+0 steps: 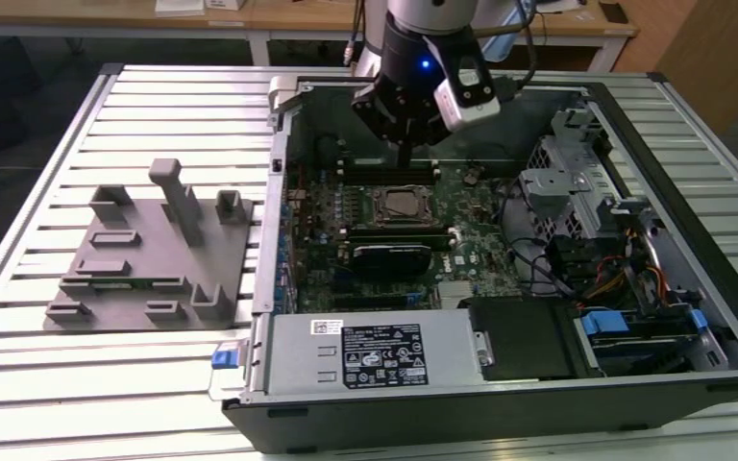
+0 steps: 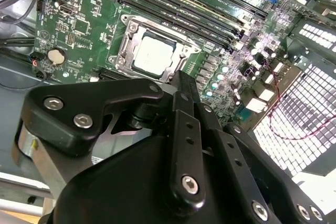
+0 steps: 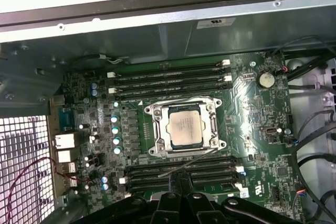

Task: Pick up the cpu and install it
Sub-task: 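Install the second cpu locking lever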

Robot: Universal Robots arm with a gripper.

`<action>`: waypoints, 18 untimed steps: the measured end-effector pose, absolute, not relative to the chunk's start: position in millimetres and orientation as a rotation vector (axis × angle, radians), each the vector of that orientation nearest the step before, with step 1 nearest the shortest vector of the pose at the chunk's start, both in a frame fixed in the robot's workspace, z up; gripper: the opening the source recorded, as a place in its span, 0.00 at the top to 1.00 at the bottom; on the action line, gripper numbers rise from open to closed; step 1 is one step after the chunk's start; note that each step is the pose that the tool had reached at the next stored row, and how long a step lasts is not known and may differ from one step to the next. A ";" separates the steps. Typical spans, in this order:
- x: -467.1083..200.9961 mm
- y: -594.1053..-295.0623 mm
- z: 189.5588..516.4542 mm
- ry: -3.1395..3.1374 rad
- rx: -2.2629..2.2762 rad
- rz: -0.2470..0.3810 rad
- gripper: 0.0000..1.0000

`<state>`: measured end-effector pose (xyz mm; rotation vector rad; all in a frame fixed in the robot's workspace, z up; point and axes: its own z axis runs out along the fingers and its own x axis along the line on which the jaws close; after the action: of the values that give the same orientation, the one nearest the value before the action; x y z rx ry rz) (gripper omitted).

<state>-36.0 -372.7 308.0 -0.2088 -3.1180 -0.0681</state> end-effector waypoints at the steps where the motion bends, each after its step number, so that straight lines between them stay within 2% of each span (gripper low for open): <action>1: -36.0 -372.7 307.5 -3.118 -0.209 -0.068 0.89; 18: -36.1 -372.7 294.6 -3.118 -0.209 -0.068 0.89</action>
<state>-36.1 -372.7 294.6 -0.2090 -3.1182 -0.0683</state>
